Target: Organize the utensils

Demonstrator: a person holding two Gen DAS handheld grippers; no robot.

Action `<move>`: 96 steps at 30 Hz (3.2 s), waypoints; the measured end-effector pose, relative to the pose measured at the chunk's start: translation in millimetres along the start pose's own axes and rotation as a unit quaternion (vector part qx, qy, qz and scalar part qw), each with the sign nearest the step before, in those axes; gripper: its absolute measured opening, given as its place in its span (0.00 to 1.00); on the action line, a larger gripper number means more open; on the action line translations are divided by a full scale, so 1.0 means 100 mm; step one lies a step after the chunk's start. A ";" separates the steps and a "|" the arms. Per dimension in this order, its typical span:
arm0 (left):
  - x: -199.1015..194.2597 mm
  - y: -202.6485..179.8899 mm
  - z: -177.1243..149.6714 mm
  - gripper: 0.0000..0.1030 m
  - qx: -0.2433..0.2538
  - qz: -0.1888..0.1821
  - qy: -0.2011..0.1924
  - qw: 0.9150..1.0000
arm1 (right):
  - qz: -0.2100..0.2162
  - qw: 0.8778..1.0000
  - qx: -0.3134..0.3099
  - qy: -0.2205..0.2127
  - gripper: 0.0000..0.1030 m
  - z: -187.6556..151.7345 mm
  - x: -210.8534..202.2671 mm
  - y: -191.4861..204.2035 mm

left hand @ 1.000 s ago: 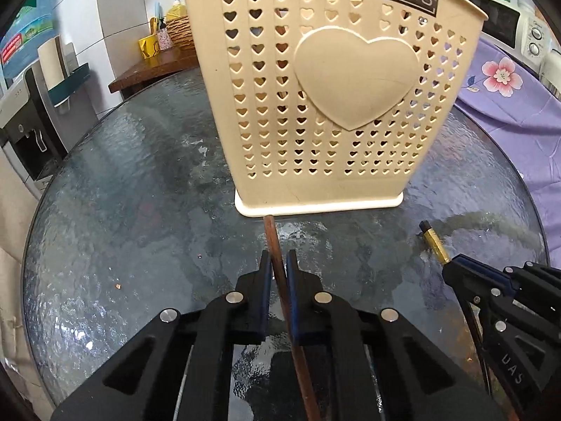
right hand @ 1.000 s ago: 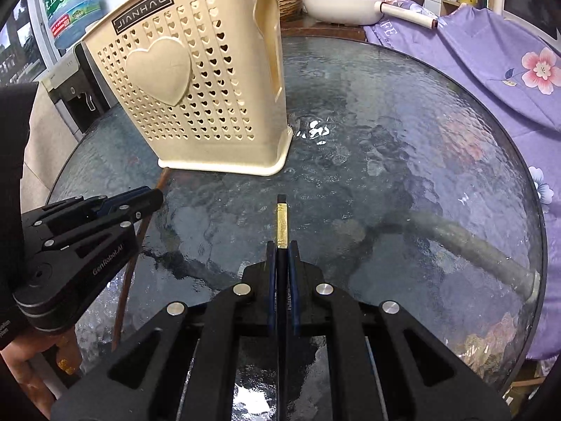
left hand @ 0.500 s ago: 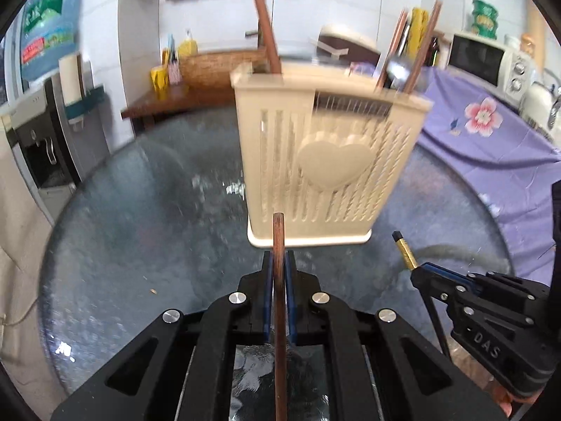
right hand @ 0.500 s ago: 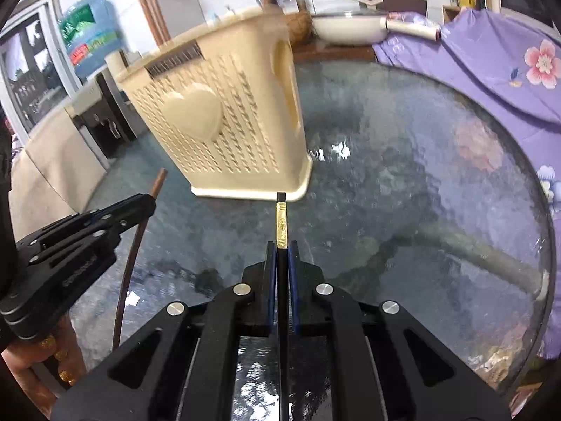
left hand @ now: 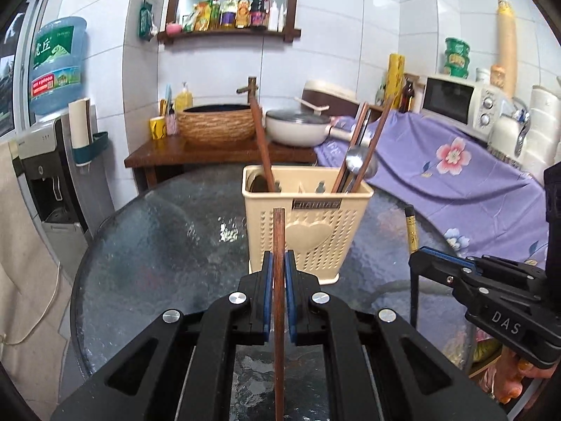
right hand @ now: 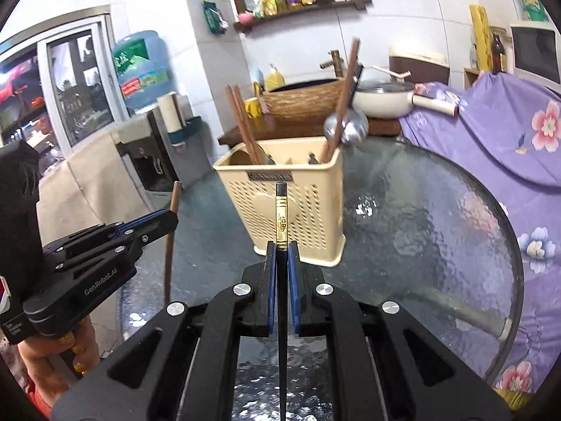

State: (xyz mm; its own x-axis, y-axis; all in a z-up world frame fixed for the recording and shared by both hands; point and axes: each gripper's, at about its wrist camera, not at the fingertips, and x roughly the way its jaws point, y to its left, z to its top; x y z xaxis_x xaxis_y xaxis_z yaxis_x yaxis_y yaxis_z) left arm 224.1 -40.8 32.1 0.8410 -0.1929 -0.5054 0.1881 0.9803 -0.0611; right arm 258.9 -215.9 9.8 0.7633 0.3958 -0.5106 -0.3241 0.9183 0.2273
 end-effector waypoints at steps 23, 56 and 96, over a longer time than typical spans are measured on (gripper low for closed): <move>-0.33 -0.06 0.53 0.06 0.017 -0.033 -0.060 0.998 | 0.021 0.997 -0.057 -0.041 0.07 0.66 -0.32 0.29; 0.70 0.09 1.30 0.06 -0.006 -0.031 -0.025 0.999 | -0.021 0.999 -0.023 -0.026 0.07 1.51 0.61 -0.05; -1.46 0.26 -1.21 0.94 -0.025 0.064 -0.097 0.993 | -0.131 0.969 -0.102 -0.184 0.95 -1.38 -1.52 0.73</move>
State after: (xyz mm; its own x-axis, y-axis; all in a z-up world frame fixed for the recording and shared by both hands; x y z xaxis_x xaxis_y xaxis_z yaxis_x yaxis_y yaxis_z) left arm 44.4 17.9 0.5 0.9395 -0.0658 -0.3361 0.0514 0.9973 -0.0515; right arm 42.3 -207.9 -10.0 0.9697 0.1542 -0.1897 -0.1676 0.9842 -0.0568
